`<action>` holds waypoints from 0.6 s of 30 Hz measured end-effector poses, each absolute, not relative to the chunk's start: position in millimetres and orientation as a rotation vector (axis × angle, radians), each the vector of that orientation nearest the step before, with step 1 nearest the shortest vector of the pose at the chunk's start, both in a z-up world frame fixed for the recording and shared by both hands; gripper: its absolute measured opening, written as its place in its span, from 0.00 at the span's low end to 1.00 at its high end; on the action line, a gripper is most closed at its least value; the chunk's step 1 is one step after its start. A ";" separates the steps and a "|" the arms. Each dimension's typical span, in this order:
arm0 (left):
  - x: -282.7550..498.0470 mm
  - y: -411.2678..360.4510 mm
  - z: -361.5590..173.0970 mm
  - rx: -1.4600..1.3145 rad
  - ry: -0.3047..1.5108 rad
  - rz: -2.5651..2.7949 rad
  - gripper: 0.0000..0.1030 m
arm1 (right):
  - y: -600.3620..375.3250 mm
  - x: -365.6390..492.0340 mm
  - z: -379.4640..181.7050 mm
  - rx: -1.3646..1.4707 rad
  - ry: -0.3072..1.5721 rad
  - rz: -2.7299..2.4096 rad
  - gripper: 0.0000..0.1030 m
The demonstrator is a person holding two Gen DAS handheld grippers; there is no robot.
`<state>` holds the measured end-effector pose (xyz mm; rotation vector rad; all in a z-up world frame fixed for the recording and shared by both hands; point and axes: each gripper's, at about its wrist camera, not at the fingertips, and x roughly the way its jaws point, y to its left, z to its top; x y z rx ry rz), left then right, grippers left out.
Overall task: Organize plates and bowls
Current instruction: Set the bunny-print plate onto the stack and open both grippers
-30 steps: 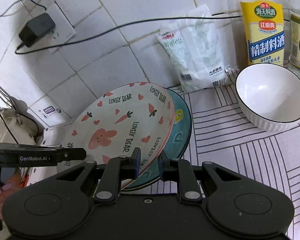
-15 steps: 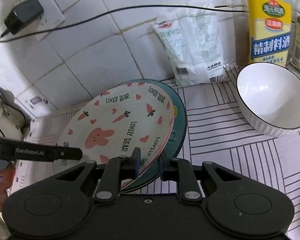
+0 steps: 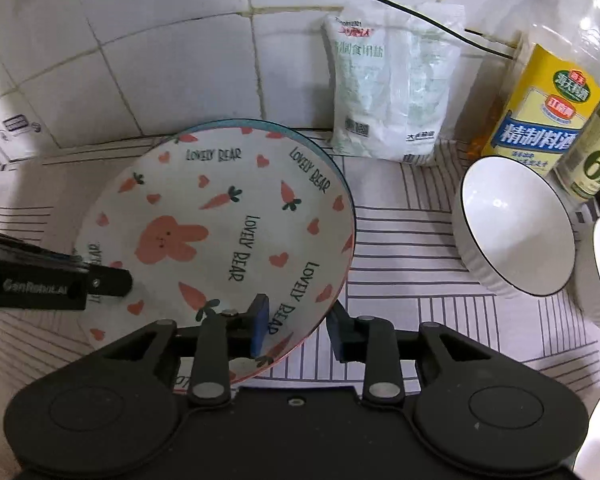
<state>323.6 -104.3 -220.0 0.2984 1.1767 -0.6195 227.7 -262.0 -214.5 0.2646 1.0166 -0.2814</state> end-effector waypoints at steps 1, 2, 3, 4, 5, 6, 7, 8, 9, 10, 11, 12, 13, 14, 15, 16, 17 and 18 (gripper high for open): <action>323.6 -104.5 -219.5 0.300 1.178 -0.621 0.32 | -262.5 227.1 -215.9 0.271 1.013 -0.288 0.35; 323.6 -104.5 -219.4 0.301 1.178 -0.620 0.32 | -262.6 226.6 -216.7 0.276 1.009 -0.293 0.35; 323.2 -105.0 -219.4 0.304 1.178 -0.620 0.32 | -262.6 226.2 -216.9 0.279 1.006 -0.298 0.35; 322.4 -106.0 -219.6 0.310 1.177 -0.619 0.32 | -261.9 226.0 -217.2 0.276 1.001 -0.303 0.36; 321.4 -107.5 -220.3 0.313 1.178 -0.617 0.32 | -260.3 225.0 -218.2 0.265 0.991 -0.307 0.36; 321.2 -107.6 -220.3 0.311 1.182 -0.616 0.32 | -259.0 224.4 -219.7 0.253 0.979 -0.310 0.37; 321.5 -108.5 -220.3 0.310 1.187 -0.616 0.32 | -257.5 224.0 -221.0 0.241 0.964 -0.315 0.37; 321.7 -108.5 -220.6 0.311 1.191 -0.615 0.32 | -255.1 223.2 -222.4 0.220 0.946 -0.320 0.37; 321.4 -109.0 -220.7 0.314 1.192 -0.615 0.32 | -253.1 221.7 -223.9 0.200 0.928 -0.321 0.37; 321.4 -109.7 -220.9 0.319 1.193 -0.614 0.32 | -252.1 220.3 -225.5 0.183 0.914 -0.321 0.37; 322.1 -110.6 -221.6 0.321 1.195 -0.611 0.32 | -251.7 218.5 -228.5 0.166 0.894 -0.319 0.40; 322.5 -111.5 -221.6 0.323 1.197 -0.607 0.32 | -250.8 216.0 -230.1 0.159 0.875 -0.312 0.42; 322.9 -111.8 -221.7 0.325 1.201 -0.604 0.32 | -250.1 212.6 -231.7 0.155 0.855 -0.306 0.43; 324.2 -114.7 -222.1 0.327 1.204 -0.599 0.32 | -249.9 209.1 -233.5 0.151 0.831 -0.299 0.43; 323.0 -115.6 -220.9 0.334 1.202 -0.593 0.32 | -249.6 205.8 -234.7 0.149 0.815 -0.294 0.41; 320.8 -116.5 -220.4 0.343 1.198 -0.591 0.32 | -249.3 202.7 -234.3 0.149 0.805 -0.293 0.41; 317.7 -117.2 -218.3 0.354 1.195 -0.589 0.32 | -248.9 198.7 -231.9 0.156 0.797 -0.305 0.41; 315.1 -118.0 -215.7 0.360 1.193 -0.589 0.32 | -248.0 193.6 -229.2 0.163 0.787 -0.321 0.41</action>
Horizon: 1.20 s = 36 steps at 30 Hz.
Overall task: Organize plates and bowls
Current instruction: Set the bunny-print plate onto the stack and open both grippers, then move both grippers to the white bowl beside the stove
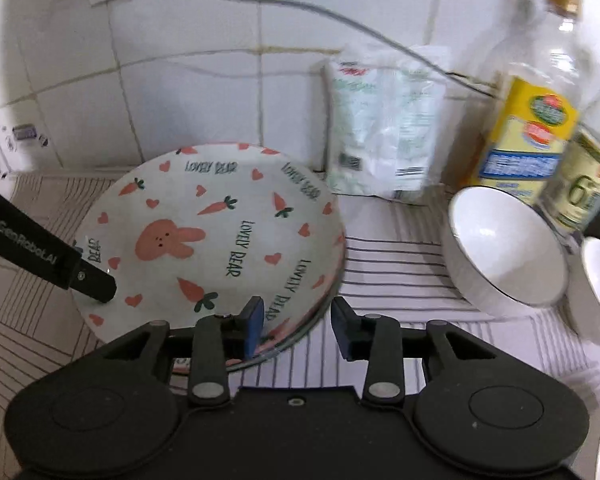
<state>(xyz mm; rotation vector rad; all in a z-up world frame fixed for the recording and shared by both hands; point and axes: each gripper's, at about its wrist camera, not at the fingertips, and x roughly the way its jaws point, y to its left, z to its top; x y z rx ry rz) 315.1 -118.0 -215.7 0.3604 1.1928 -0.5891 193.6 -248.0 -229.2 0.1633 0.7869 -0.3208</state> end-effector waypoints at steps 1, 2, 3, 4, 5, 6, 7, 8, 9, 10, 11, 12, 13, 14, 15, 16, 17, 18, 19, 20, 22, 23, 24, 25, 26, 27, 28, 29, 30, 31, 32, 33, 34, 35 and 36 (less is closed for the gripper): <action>309.7 -116.5 -212.6 0.367 1.188 -0.590 0.32 | -247.4 187.1 -225.8 0.172 0.774 -0.334 0.41; 305.2 -116.0 -210.3 0.375 1.182 -0.592 0.32 | -247.5 179.2 -221.8 0.187 0.759 -0.342 0.42; 299.8 -116.0 -207.4 0.385 1.175 -0.595 0.32 | -247.7 170.8 -218.1 0.201 0.746 -0.349 0.42; 294.3 -116.4 -204.6 0.396 1.167 -0.596 0.32 | -247.8 163.0 -215.4 0.208 0.741 -0.357 0.42; 288.5 -116.6 -201.8 0.407 1.161 -0.596 0.32 | -248.4 154.1 -212.4 0.206 0.736 -0.371 0.42; 284.1 -116.3 -199.2 0.412 1.157 -0.596 0.32 | -250.3 146.7 -209.9 0.203 0.731 -0.382 0.42; 278.5 -116.4 -196.0 0.416 1.150 -0.597 0.32 | -252.0 139.2 -207.0 0.203 0.727 -0.393 0.42; 273.1 -116.6 -192.1 0.420 1.144 -0.600 0.32 | -254.6 131.3 -203.9 0.205 0.726 -0.400 0.42; 265.8 -117.8 -187.5 0.425 1.135 -0.601 0.32 | -257.5 124.2 -201.6 0.202 0.733 -0.410 0.42; 260.7 -117.5 -183.7 0.429 1.128 -0.602 0.33 | -260.2 117.2 -199.1 0.193 0.740 -0.424 0.42; 252.9 -118.5 -178.6 0.433 1.119 -0.600 0.34 | -263.3 109.2 -196.3 0.185 0.738 -0.435 0.42; 246.6 -120.3 -174.8 0.436 1.113 -0.599 0.35 | -267.4 100.9 -193.8 0.185 0.736 -0.436 0.42; 238.8 -123.1 -170.3 0.437 1.107 -0.598 0.35 | -272.3 91.7 -190.7 0.188 0.734 -0.435 0.42; 233.0 -124.5 -166.8 0.437 1.104 -0.598 0.35 | -276.6 84.1 -188.6 0.188 0.727 -0.436 0.42; 225.2 -128.2 -163.1 0.439 1.099 -0.600 0.37 | -281.2 74.8 -185.9 0.187 0.719 -0.436 0.42; 217.8 -132.8 -159.9 0.442 1.095 -0.599 0.39 | -285.3 67.0 -183.8 0.187 0.712 -0.437 0.42; 208.8 -138.0 -156.3 0.448 1.087 -0.598 0.39 | -290.8 57.2 -181.2 0.186 0.703 -0.437 0.42; 200.2 -143.7 -153.3 0.454 1.082 -0.594 0.40 | -295.0 48.4 -179.1 0.184 0.695 -0.435 0.42; 192.9 -148.4 -150.8 0.459 1.079 -0.591 0.40 | -300.4 37.8 -177.4 0.179 0.688 -0.428 0.42; 184.5 -154.5 -148.4 0.461 1.076 -0.592 0.40 | -303.9 29.4 -176.4 0.173 0.684 -0.421 0.42; 164.5 -167.7 -143.7 0.459 1.069 -0.597 0.42 | -314.5 8.8 -174.1 0.167 0.673 -0.408 0.42; 155.1 -174.2 -142.2 0.461 1.066 -0.597 0.43 | -319.0 0.3 -173.5 0.168 0.667 -0.402 0.42; 145.1 -181.6 -141.1 0.463 1.063 -0.596 0.43 | -324.4 -9.9 -173.6 0.170 0.662 -0.393 0.42; 135.2 -189.1 -140.5 0.467 1.061 -0.594 0.43 | -329.8 -19.2 -173.7 0.170 0.659 -0.386 0.43; 125.3 -197.0 -140.8 0.478 1.058 -0.594 0.43 | -335.4 -28.8 -174.3 0.170 0.655 -0.383 0.44; 114.4 -205.4 -141.1 0.494 1.054 -0.590 0.43 | -341.3 -38.8 -175.2 0.171 0.648 -0.381 0.44; 103.4 -214.0 -141.7 0.503 1.052 -0.588 0.44 | -346.7 -46.9 -176.0 0.172 0.641 -0.374 0.44; 95.8 -219.9 -142.6 0.504 1.052 -0.590 0.44 | -351.7 -56.6 -177.4 0.171 0.629 -0.360 0.44; 85.5 -228.3 -144.0 0.504 1.057 -0.594 0.45 | -355.8 -66.1 -178.9 0.162 0.617 -0.343 0.44; 77.5 -234.2 -145.2 0.504 1.060 -0.595 0.45 | -359.4 -74.3 -180.4 0.148 0.608 -0.336 0.44; 69.3 -241.0 -147.0 0.508 1.062 -0.594 0.45 | -362.8 -81.6 -181.6 0.138 0.604 -0.340 0.44; 61.0 -248.3 -148.7 0.512 1.060 -0.596 0.46 | -367.1 -88.2 -183.4 0.134 0.601 -0.346 0.44; 53.1 -254.6 -150.1 0.513 1.057 -0.599 0.48 | -371.5 -94.5 -184.9 0.136 0.599 -0.352 0.44; 44.2 -262.6 -151.8 0.513 1.060 -0.600 0.50 | -377.3 -101.6 -187.6 0.148 0.593 -0.362 0.44; 37.2 -268.8 -153.8 0.512 1.063 -0.604 0.52 | -383.2 -107.5 -190.0 0.164 0.587 -0.372 0.44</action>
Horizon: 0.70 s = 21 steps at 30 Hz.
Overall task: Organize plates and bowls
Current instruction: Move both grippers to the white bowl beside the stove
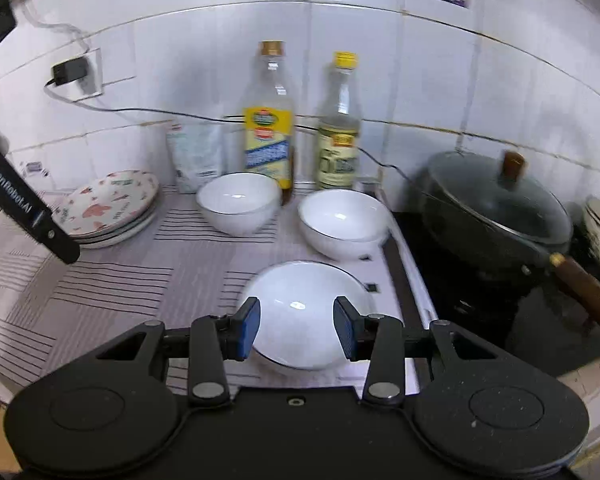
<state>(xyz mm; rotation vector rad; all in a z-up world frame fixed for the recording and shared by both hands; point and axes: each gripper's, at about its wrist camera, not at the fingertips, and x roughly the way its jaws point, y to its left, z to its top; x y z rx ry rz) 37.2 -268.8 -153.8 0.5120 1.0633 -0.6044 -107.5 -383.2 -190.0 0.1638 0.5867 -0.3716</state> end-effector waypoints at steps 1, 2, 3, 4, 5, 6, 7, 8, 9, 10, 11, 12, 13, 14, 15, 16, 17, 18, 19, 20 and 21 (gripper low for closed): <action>30.4 -274.0 -155.4 0.510 1.064 -0.610 0.53 | -388.7 -113.6 -192.9 0.179 0.580 -0.383 0.45; 23.7 -280.4 -157.2 0.510 1.065 -0.615 0.53 | -393.3 -118.8 -195.7 0.192 0.574 -0.394 0.46; 18.1 -286.2 -159.9 0.510 1.064 -0.618 0.54 | -398.6 -124.4 -199.3 0.204 0.571 -0.404 0.47; 12.2 -292.3 -162.1 0.510 1.062 -0.618 0.55 | -403.6 -129.7 -203.5 0.212 0.573 -0.412 0.47; 8.3 -297.8 -164.6 0.510 1.063 -0.616 0.56 | -407.9 -135.1 -208.1 0.217 0.577 -0.418 0.49; 5.1 -303.5 -167.6 0.507 1.066 -0.612 0.57 | -411.6 -139.7 -211.8 0.224 0.580 -0.421 0.51; 2.6 -308.2 -170.2 0.500 1.071 -0.611 0.57 | -415.2 -144.2 -215.4 0.234 0.583 -0.420 0.51; 0.2 -314.3 -173.2 0.494 1.077 -0.609 0.57 | -418.0 -148.4 -219.2 0.248 0.581 -0.409 0.51; -1.3 -319.4 -175.4 0.491 1.080 -0.608 0.57 | -420.4 -151.7 -223.6 0.260 0.580 -0.397 0.56; -2.8 -323.9 -177.6 0.491 1.078 -0.608 0.58 | -421.6 -153.8 -227.9 0.264 0.584 -0.394 0.61; -3.7 -328.9 -179.2 0.492 1.074 -0.605 0.59 | -422.4 -155.0 -233.1 0.265 0.587 -0.392 0.64; -4.3 -333.7 -181.0 0.489 1.072 -0.599 0.60 | -422.5 -156.7 -237.6 0.265 0.584 -0.386 0.64; -3.0 -337.8 -182.8 0.482 1.073 -0.597 0.62 | -421.7 -157.0 -242.1 0.266 0.589 -0.382 0.64; -3.1 -340.2 -184.0 0.472 1.074 -0.599 0.63 | -421.6 -155.3 -246.9 0.270 0.599 -0.381 0.64; -2.6 -344.2 -185.5 0.465 1.073 -0.601 0.66 | -421.5 -153.3 -252.1 0.276 0.607 -0.378 0.64; -3.7 -348.4 -186.6 0.467 1.068 -0.606 0.70 | -422.1 -150.5 -257.1 0.281 0.611 -0.374 0.65; -4.2 -352.5 -188.6 0.474 1.055 -0.614 0.72 | -421.5 -148.5 -263.5 0.286 0.615 -0.370 0.69; -4.2 -357.3 -190.5 0.487 1.034 -0.614 0.75 | -421.2 -145.6 -268.9 0.289 0.617 -0.365 0.72; -3.4 -361.1 -192.4 0.495 1.016 -0.606 0.77 | -420.9 -142.3 -273.7 0.292 0.618 -0.360 0.72; -2.8 -365.5 -194.8 0.502 0.997 -0.597 0.77 | -420.2 -139.0 -277.9 0.296 0.614 -0.344 0.73; -1.1 -369.5 -198.6 0.507 0.987 -0.592 0.79 | -419.8 -135.6 -281.5 0.298 0.611 -0.325 0.78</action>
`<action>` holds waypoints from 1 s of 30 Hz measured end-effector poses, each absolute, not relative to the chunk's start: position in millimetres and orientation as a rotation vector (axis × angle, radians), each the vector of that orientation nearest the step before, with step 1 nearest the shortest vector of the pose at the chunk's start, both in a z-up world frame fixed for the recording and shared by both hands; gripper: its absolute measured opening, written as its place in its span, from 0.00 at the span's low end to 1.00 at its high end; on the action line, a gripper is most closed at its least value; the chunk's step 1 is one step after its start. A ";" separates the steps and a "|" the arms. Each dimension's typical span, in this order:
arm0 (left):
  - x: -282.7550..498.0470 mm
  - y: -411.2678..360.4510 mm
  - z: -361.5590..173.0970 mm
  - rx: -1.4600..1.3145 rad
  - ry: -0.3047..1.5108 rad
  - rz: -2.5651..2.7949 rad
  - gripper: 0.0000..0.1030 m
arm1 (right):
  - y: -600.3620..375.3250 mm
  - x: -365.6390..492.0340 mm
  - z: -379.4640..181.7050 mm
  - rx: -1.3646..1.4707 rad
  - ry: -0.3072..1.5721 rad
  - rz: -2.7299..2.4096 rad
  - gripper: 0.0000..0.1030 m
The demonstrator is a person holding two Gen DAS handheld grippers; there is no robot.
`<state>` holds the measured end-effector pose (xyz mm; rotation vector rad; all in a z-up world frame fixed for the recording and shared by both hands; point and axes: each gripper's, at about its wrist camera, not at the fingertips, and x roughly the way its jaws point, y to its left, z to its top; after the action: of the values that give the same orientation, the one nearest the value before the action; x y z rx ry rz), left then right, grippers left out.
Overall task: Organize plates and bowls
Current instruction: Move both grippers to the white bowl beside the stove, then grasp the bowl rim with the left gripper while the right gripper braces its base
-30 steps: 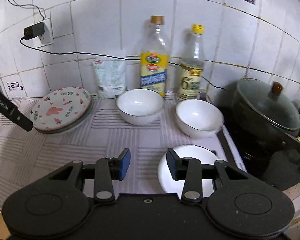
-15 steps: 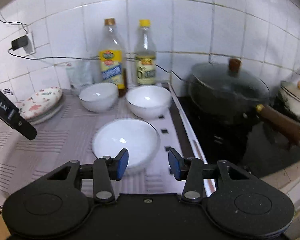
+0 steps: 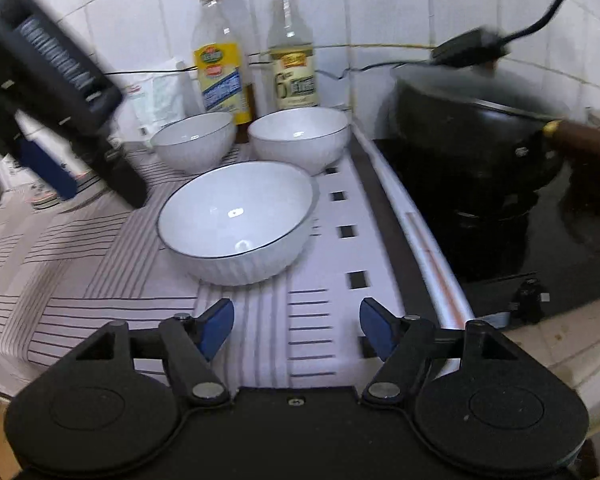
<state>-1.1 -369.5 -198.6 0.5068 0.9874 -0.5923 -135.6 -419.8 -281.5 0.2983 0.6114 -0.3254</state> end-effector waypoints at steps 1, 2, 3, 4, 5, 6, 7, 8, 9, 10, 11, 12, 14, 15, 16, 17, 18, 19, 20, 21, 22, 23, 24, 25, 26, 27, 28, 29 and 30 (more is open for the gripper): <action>1.2 -372.8 -202.1 0.515 0.989 -0.592 0.80 | -419.0 -132.2 -285.0 0.297 0.612 -0.316 0.83; 2.3 -375.1 -204.8 0.523 0.992 -0.597 0.80 | -419.4 -128.5 -288.8 0.295 0.610 -0.313 0.88; 4.5 -377.9 -208.7 0.526 0.996 -0.602 0.80 | -419.0 -125.8 -290.9 0.295 0.603 -0.312 0.89; 7.6 -379.9 -212.6 0.524 1.005 -0.605 0.80 | -418.6 -122.6 -292.8 0.296 0.593 -0.310 0.89; 11.3 -381.6 -216.0 0.518 1.017 -0.603 0.80 | -419.3 -119.3 -293.9 0.300 0.590 -0.308 0.90; 15.4 -382.6 -219.5 0.505 1.031 -0.605 0.80 | -420.0 -115.4 -295.2 0.304 0.592 -0.307 0.90; 18.1 -384.2 -222.5 0.496 1.042 -0.608 0.80 | -420.6 -110.5 -297.3 0.306 0.595 -0.306 0.90; 21.3 -385.4 -226.1 0.491 1.055 -0.606 0.80 | -420.9 -106.2 -299.1 0.307 0.596 -0.303 0.90; 24.1 -386.1 -229.3 0.491 1.061 -0.601 0.80 | -420.7 -102.7 -299.5 0.305 0.596 -0.302 0.90; 26.1 -387.1 -231.7 0.492 1.063 -0.597 0.80 | -420.4 -100.3 -300.1 0.302 0.597 -0.299 0.90; 27.7 -388.0 -233.6 0.494 1.063 -0.595 0.80 | -420.9 -96.3 -301.8 0.294 0.597 -0.292 0.90; 29.0 -388.9 -235.3 0.496 1.063 -0.599 0.80 | -419.8 -93.6 -302.5 0.278 0.591 -0.291 0.90; 32.1 -390.5 -238.4 0.494 1.065 -0.608 0.80 | -416.7 -88.0 -304.1 0.233 0.585 -0.284 0.90; 34.0 -391.3 -240.2 0.490 1.070 -0.610 0.79 | -414.7 -86.0 -305.1 0.213 0.581 -0.285 0.90; 36.1 -392.3 -242.3 0.488 1.078 -0.614 0.78 | -413.5 -83.5 -306.2 0.197 0.578 -0.282 0.90; 37.8 -393.4 -244.0 0.488 1.085 -0.618 0.77 | -412.9 -81.6 -306.6 0.187 0.573 -0.275 0.90; 39.5 -394.1 -245.8 0.487 1.091 -0.623 0.73 | -413.0 -79.2 -306.9 0.182 0.571 -0.269 0.91; 40.7 -395.3 -247.2 0.487 1.094 -0.625 0.65 | -412.8 -77.2 -307.3 0.178 0.569 -0.265 0.91; 41.6 -396.1 -248.6 0.494 1.095 -0.631 0.61 | -412.7 -75.4 -308.2 0.172 0.565 -0.262 0.92; 42.1 -397.4 -250.4 0.503 1.096 -0.635 0.52 | -412.5 -73.1 -309.3 0.164 0.562 -0.259 0.92; 43.0 -398.5 -251.7 0.509 1.098 -0.635 0.43 | -412.5 -71.5 -310.2 0.156 0.559 -0.257 0.92; 43.2 -399.0 -253.3 0.512 1.103 -0.635 0.37 | -412.4 -69.3 -310.6 0.146 0.557 -0.253 0.92; 44.2 -399.3 -255.2 0.512 1.113 -0.635 0.28 | -413.1 -66.2 -310.8 0.143 0.556 -0.251 0.92; 45.0 -399.2 -256.8 0.512 1.122 -0.633 0.22 | -413.1 -64.7 -310.6 0.144 0.555 -0.248 0.92; 45.6 -399.0 -257.6 0.507 1.126 -0.632 0.20 | -413.1 -63.5 -310.2 0.145 0.555 -0.246 0.92; 46.1 -397.8 -258.1 0.495 1.128 -0.637 0.16 | -412.9 -62.6 -310.0 0.147 0.555 -0.245 0.92; 46.8 -396.8 -258.4 0.482 1.132 -0.643 0.14 | -412.7 -61.5 -310.3 0.148 0.554 -0.246 0.92; 47.5 -396.3 -258.4 0.473 1.136 -0.642 0.14 | -413.2 -59.4 -310.4 0.148 0.553 -0.246 0.91; 48.2 -395.8 -258.4 0.467 1.141 -0.642 0.13 | -412.7 -59.2 -310.3 0.148 0.551 -0.245 0.91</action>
<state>48.1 -395.8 -258.4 0.4666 1.1409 -0.6421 -59.2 -412.7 -310.3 0.1483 0.5513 -0.2449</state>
